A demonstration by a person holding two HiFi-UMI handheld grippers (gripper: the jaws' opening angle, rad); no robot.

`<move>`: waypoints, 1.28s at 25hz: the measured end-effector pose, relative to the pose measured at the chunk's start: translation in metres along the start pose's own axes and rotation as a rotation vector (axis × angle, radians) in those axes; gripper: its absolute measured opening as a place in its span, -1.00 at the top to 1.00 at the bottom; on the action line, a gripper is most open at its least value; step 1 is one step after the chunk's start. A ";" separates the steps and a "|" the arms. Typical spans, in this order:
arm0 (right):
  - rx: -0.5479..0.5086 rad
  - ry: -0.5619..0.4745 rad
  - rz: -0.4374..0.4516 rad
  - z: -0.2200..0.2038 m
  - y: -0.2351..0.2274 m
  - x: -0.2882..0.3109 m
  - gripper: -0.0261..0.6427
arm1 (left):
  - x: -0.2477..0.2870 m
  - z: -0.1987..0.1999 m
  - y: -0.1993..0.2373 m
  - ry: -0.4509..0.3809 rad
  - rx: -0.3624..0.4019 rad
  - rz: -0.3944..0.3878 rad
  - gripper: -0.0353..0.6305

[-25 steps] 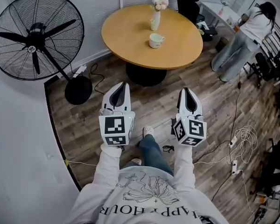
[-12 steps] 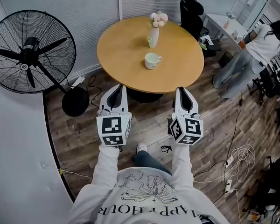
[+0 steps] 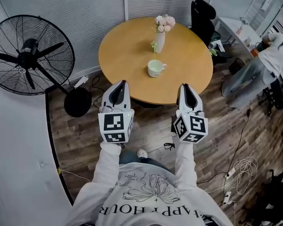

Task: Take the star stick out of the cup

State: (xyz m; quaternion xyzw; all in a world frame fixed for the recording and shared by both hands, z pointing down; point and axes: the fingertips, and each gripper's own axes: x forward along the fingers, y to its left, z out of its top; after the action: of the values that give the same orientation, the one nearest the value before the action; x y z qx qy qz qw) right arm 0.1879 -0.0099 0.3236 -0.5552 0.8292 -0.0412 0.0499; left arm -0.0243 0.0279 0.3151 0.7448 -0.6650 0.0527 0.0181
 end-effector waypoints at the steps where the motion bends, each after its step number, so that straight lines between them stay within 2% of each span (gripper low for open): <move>1: 0.001 0.004 0.005 -0.002 -0.002 0.006 0.83 | 0.005 -0.001 0.002 0.003 -0.001 0.006 0.88; 10: 0.015 0.047 0.028 -0.022 -0.011 0.056 0.79 | 0.050 -0.015 0.018 0.040 -0.006 0.026 0.88; 32: 0.025 0.122 -0.027 -0.062 -0.033 0.252 0.77 | 0.251 -0.034 0.081 0.112 -0.026 -0.073 0.88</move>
State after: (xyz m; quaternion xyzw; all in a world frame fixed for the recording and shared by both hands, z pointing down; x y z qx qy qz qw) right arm 0.1152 -0.2548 0.3804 -0.5621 0.8226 -0.0861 0.0055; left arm -0.0794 -0.2262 0.3713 0.7639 -0.6361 0.0850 0.0672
